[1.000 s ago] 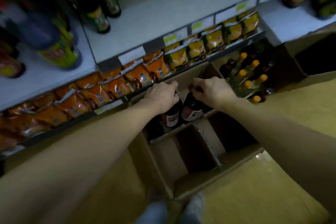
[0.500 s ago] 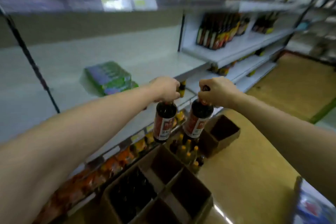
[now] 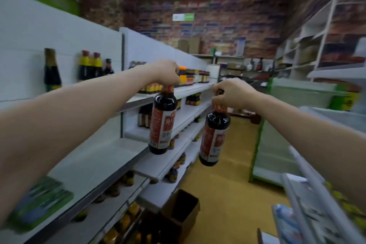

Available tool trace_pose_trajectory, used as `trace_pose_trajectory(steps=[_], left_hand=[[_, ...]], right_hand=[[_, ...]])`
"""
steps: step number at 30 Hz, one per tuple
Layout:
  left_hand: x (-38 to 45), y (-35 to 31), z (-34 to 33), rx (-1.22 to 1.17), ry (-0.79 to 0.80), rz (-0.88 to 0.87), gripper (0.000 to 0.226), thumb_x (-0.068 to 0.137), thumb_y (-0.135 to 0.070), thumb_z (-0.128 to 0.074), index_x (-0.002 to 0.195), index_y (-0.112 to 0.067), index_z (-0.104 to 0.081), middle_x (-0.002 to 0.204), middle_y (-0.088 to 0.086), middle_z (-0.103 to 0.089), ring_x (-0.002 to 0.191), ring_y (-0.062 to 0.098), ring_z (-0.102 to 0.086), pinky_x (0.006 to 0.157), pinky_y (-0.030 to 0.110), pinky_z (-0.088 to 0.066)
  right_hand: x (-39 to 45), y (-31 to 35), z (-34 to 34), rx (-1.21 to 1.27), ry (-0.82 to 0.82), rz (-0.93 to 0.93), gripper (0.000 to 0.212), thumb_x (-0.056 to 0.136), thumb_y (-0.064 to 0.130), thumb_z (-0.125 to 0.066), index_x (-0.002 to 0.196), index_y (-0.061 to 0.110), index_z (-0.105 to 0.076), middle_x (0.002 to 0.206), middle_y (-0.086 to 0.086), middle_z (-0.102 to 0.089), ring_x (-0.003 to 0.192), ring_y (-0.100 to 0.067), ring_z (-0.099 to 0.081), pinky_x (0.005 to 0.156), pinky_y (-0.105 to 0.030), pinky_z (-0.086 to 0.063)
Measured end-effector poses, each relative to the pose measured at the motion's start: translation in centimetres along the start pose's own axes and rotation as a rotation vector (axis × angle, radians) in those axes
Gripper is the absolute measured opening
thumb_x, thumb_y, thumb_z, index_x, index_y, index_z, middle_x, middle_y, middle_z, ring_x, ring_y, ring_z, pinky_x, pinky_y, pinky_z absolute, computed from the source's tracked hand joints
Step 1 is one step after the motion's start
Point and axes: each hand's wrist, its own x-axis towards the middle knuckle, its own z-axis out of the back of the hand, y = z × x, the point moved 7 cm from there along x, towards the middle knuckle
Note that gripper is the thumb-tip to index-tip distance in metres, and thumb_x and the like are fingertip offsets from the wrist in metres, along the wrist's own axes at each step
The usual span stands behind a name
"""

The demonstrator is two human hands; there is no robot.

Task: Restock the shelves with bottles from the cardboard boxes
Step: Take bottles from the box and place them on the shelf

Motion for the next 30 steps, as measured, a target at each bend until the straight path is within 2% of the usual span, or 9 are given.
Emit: trace_pose_trajectory(steps=[4,10,12,16,19,24,27,28,30], left_hand=[[4.1,-4.8,-0.3,-0.060,-0.002,-0.016,0.033,0.092,-0.026,-0.050,0.065,-0.011,-0.038,0.061,0.000,-0.032,0.051,0.015,-0.029,0.048,0.026,-0.022],[10.3,-12.0,-4.0,-0.141,0.014,-0.057,0.038,0.091,-0.025,-0.051,0.060,-0.013,-0.032,0.054,0.001,-0.026,0.046,0.016,-0.023,0.046,0.026,-0.018],[11.6,-14.6,-5.2,-0.127,0.002,-0.079,0.039,0.091,-0.025,-0.051,0.059,-0.012,-0.033,0.054,0.002,-0.029,0.047,0.017,-0.025,0.045,0.026,-0.020],[14.3,-18.4,-7.8,-0.098,0.015,-0.111,0.037,0.091,-0.024,-0.051,0.059,-0.013,-0.035,0.056,0.002,-0.032,0.047,0.016,-0.027,0.043,0.025,-0.021],[17.5,-20.2,-9.7,-0.083,0.033,-0.139,0.038,0.091,-0.023,-0.051,0.059,-0.013,-0.034,0.056,0.002,-0.031,0.048,0.016,-0.028,0.044,0.026,-0.021],[23.7,-20.6,-14.3,-0.065,0.084,-0.127,0.034,0.090,-0.024,-0.050,0.060,-0.013,-0.037,0.059,0.004,-0.033,0.051,0.017,-0.032,0.045,0.026,-0.024],[28.5,-19.7,-17.9,-0.064,0.124,-0.094,0.026,0.093,-0.028,-0.050,0.086,-0.004,-0.060,0.083,0.020,-0.057,0.075,0.027,-0.058,0.065,0.036,-0.050],[30.4,-19.6,-19.2,-0.055,0.138,-0.096,0.029,0.094,-0.029,-0.050,0.095,-0.002,-0.060,0.092,0.018,-0.060,0.081,0.027,-0.059,0.071,0.036,-0.051],[34.5,-19.4,-21.6,-0.022,0.163,-0.114,0.031,0.095,-0.030,-0.049,0.100,-0.002,-0.060,0.082,0.009,-0.056,0.074,0.022,-0.056,0.063,0.032,-0.049]], right_hand=[[-0.4,-5.5,2.1,-0.080,-0.040,-0.078,0.021,0.092,0.037,-0.056,0.083,0.018,-0.061,0.079,-0.002,-0.060,0.061,-0.014,-0.050,0.049,-0.026,-0.034],[-0.3,-13.3,2.8,-0.119,-0.061,-0.161,0.019,0.091,0.038,-0.057,0.083,0.020,-0.053,0.073,0.005,-0.051,0.068,-0.017,-0.051,0.052,-0.026,-0.039],[-0.2,-15.4,2.5,-0.105,-0.074,-0.191,0.009,0.090,0.037,-0.058,0.091,0.028,-0.056,0.078,0.005,-0.050,0.073,-0.018,-0.051,0.060,-0.027,-0.041],[0.4,-19.5,1.3,-0.146,-0.103,-0.266,0.029,0.090,0.040,-0.056,0.111,0.022,-0.065,0.096,-0.001,-0.059,0.084,-0.020,-0.053,0.065,-0.029,-0.041],[2.1,-23.0,-0.2,-0.169,-0.084,-0.299,0.023,0.090,0.040,-0.055,0.089,0.019,-0.064,0.086,0.000,-0.061,0.083,-0.023,-0.058,0.056,-0.026,-0.039],[7.0,-29.3,-3.7,-0.150,-0.081,-0.345,0.022,0.087,0.038,-0.056,0.079,0.018,-0.061,0.081,-0.001,-0.060,0.078,-0.023,-0.058,0.055,-0.026,-0.039],[11.6,-33.0,-6.3,-0.161,-0.062,-0.347,0.021,0.086,0.033,-0.056,0.072,0.017,-0.056,0.075,-0.001,-0.056,0.072,-0.022,-0.055,0.053,-0.025,-0.037],[13.4,-34.1,-7.3,-0.162,-0.055,-0.347,0.022,0.086,0.032,-0.056,0.070,0.017,-0.054,0.072,0.000,-0.054,0.070,-0.022,-0.053,0.052,-0.024,-0.037],[17.2,-36.4,-8.9,-0.163,-0.046,-0.354,0.023,0.087,0.031,-0.056,0.068,0.018,-0.052,0.071,0.001,-0.053,0.071,-0.022,-0.053,0.053,-0.025,-0.036]])
